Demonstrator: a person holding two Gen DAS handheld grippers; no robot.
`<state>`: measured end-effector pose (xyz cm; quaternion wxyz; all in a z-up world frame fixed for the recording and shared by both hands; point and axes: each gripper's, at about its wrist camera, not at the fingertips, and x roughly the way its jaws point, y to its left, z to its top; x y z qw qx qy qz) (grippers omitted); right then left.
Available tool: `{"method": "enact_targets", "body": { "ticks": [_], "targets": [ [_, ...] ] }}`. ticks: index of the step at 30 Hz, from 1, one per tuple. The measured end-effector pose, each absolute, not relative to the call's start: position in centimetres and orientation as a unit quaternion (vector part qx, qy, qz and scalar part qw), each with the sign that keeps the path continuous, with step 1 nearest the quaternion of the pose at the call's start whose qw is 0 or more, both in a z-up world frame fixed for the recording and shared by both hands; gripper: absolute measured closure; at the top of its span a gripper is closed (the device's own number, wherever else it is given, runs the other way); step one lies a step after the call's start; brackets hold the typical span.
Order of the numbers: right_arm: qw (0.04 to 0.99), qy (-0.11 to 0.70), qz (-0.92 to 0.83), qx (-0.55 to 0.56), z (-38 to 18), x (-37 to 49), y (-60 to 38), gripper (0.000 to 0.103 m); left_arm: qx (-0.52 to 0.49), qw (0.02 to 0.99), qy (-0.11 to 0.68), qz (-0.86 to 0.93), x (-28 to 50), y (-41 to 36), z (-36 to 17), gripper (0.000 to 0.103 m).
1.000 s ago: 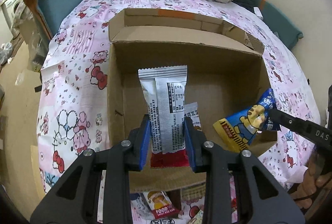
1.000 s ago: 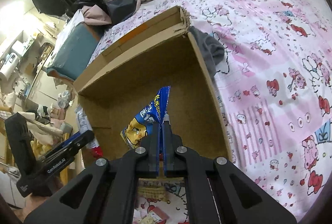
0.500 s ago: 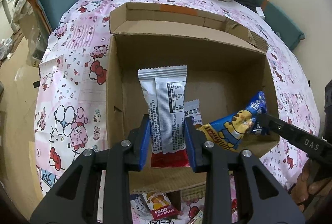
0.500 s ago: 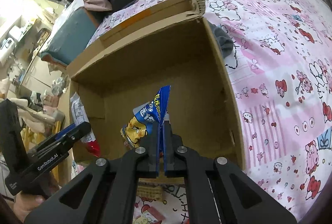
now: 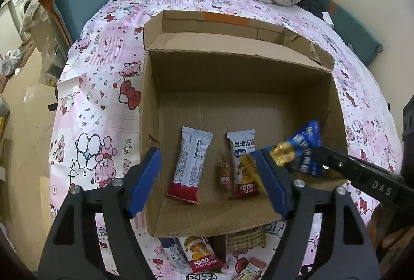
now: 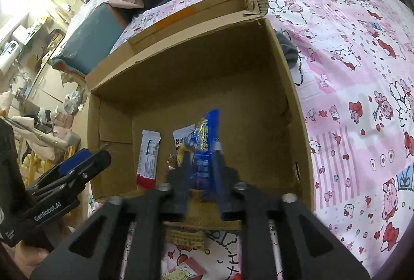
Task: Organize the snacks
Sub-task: 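Lower both held snacks into the box and open both tools, then grasp the blue-white bar with the left tool while the right tool grasps the red candy packet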
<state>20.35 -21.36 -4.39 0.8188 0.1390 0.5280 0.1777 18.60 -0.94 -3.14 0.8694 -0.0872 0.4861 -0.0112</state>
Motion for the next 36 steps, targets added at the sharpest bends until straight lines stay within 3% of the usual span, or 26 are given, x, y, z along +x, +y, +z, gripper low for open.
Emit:
{"method": "enact_targets", "body": {
  "ticks": [1,2,3,36],
  "targets": [
    [0.82,0.526,0.178,0.142,-4.3,20.3,-21.5,0.054,-0.086,0.869,0.486,-0.01,18.6,-0.9,-3.1,0.03],
    [0.822,0.521,0.177,0.146,-4.1,20.3,-21.6,0.03,-0.087,0.869,0.487,-0.009,18.6,-0.8,-3.2,0.03],
    [0.827,0.514,0.175,0.149,-3.9,20.1,-21.7,0.02,-0.088,0.869,0.487,-0.007,18.5,-0.7,-3.2,0.03],
    [0.82,0.511,0.168,0.197,-2.4,13.3,-25.4,0.02,-0.108,0.871,0.479,0.025,11.4,2.2,-1.6,0.03]
  ]
}}
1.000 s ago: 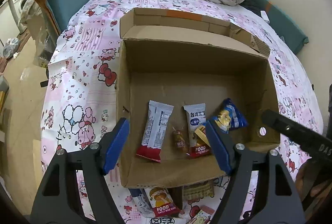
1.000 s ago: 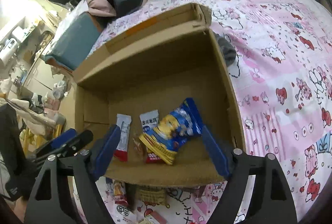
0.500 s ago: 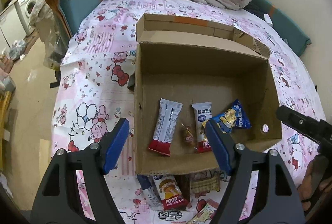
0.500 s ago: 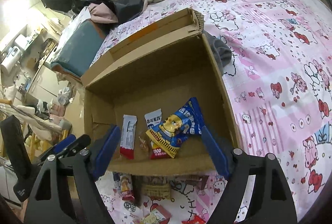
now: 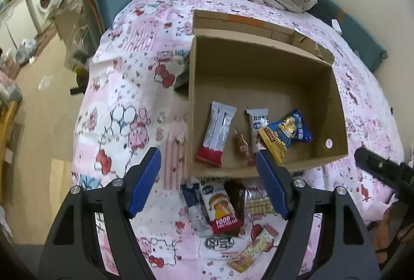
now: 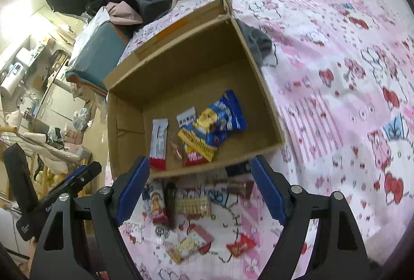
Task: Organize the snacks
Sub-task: 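Grasp the blue-white bar with the left tool while the right tool grasps the red candy packet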
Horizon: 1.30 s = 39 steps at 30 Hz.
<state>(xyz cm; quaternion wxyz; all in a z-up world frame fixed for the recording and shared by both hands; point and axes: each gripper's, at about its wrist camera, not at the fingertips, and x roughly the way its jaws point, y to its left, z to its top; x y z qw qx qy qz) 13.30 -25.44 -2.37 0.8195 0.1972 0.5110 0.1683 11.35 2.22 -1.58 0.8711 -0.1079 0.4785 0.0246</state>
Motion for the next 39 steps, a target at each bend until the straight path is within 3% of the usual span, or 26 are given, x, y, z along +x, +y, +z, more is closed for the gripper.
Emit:
{"method": "enact_targets", "body": {
  "ticks": [10,20,23,26,33,37,39],
  "targets": [
    [0.773,0.557,0.153,0.263,-5.3,10.1,-27.1,0.02,-0.151,0.833,0.53,0.044,9.6,3.7,-5.0,0.031],
    [0.759,0.592,0.132,0.238,-6.8,9.5,-27.3,0.021,-0.183,0.767,0.61,0.076,10.2,5.3,-12.0,0.069],
    [0.74,0.627,0.112,0.217,-8.6,8.9,-27.2,0.046,-0.184,0.758,0.622,0.07,10.4,5.0,-12.9,0.07],
    [0.699,0.668,0.111,0.229,-11.1,8.5,-26.9,0.059,-0.183,0.757,0.624,0.066,10.6,4.6,-13.1,0.075],
    [0.677,0.7,0.106,0.204,-13.3,8.2,-25.2,0.061,-0.172,0.753,0.632,0.061,11.0,3.5,-14.1,0.078],
    [0.669,0.713,0.108,0.181,-14.6,8.5,-23.7,0.065,-0.164,0.748,0.64,0.06,11.5,3.0,-15.0,0.09],
    [0.677,0.714,0.116,0.138,-14.9,8.8,-22.2,0.085,-0.157,0.747,0.643,0.061,11.5,2.8,-15.2,0.09]
  ]
}}
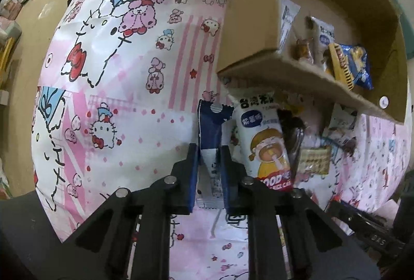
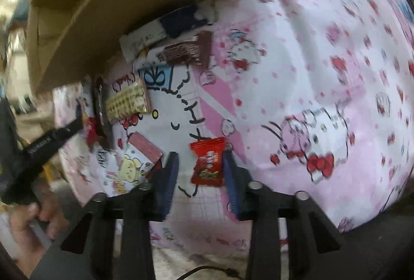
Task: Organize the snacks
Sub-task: 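Grasp the blue-white bar with the left tool while the right tool grasps the red candy packet, then carry both snacks into the box and open both tools to release them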
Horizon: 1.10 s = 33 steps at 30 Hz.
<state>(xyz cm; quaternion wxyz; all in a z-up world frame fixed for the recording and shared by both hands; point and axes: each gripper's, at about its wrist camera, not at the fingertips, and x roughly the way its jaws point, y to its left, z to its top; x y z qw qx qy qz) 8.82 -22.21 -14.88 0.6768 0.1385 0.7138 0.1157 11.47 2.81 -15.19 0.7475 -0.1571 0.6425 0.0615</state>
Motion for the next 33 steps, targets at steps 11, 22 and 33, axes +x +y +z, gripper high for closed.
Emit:
{"method": "enact_targets", "body": {
  "ticks": [11,22,33],
  "targets": [
    [0.709,0.671,0.169,0.137,-12.2,8.9,-20.1,0.087,-0.162,0.76,0.625,0.074,10.3,3.6,-13.0,0.09],
    [0.757,0.581,0.216,0.204,-6.3,9.5,-22.0,0.087,-0.151,0.811,0.562,0.063,7.7,5.0,-6.0,0.09],
    [0.807,0.49,0.231,0.234,-1.1,11.7,-24.9,0.087,-0.128,0.858,0.496,0.038,10.6,4.8,2.0,0.09]
  ]
}}
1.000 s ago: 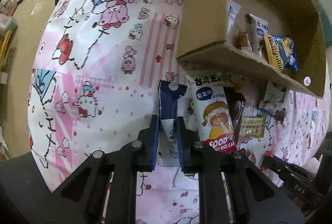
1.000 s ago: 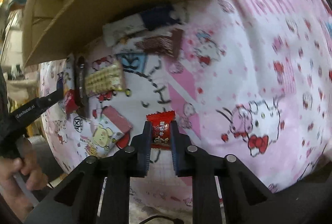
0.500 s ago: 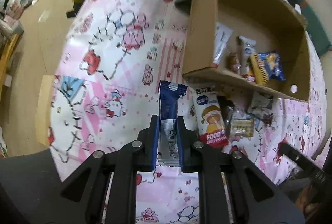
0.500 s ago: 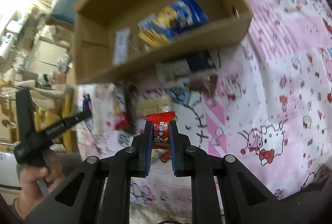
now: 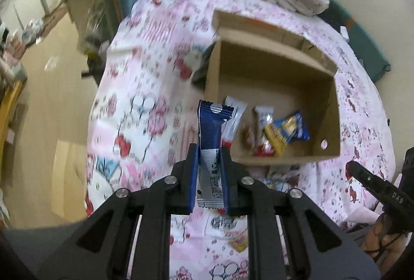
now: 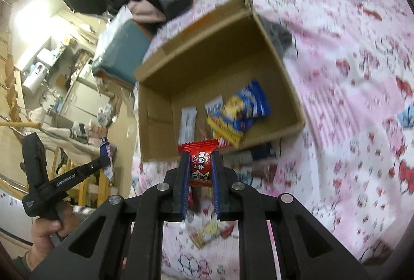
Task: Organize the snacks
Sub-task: 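Carry both snacks into the box and open both tools to release them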
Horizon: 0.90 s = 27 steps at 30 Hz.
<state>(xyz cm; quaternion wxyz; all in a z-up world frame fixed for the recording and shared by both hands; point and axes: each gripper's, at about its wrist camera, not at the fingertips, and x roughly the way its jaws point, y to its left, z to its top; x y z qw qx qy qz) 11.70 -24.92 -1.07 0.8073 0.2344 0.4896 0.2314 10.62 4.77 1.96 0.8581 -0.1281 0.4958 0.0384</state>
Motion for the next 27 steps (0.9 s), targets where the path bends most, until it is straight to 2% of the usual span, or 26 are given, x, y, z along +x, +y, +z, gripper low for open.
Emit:
{"method": "enact_targets", "body": {
  "ticks": [11,23,27],
  "targets": [
    [0.827,0.47,0.21,0.227,0.3,16.7,-26.6,0.087,-0.089,0.879,0.469,-0.004,15.3,0.3,4.0,0.09],
    [0.802,0.521,0.2,0.215,-3.4,19.1,-24.2,0.087,-0.069,0.873,0.481,-0.032,18.2,-2.0,-2.0,0.09],
    [0.791,0.541,0.19,0.213,-4.8,19.1,-23.8,0.087,-0.098,0.865,0.491,-0.037,18.7,-1.6,-3.3,0.09]
  ]
}}
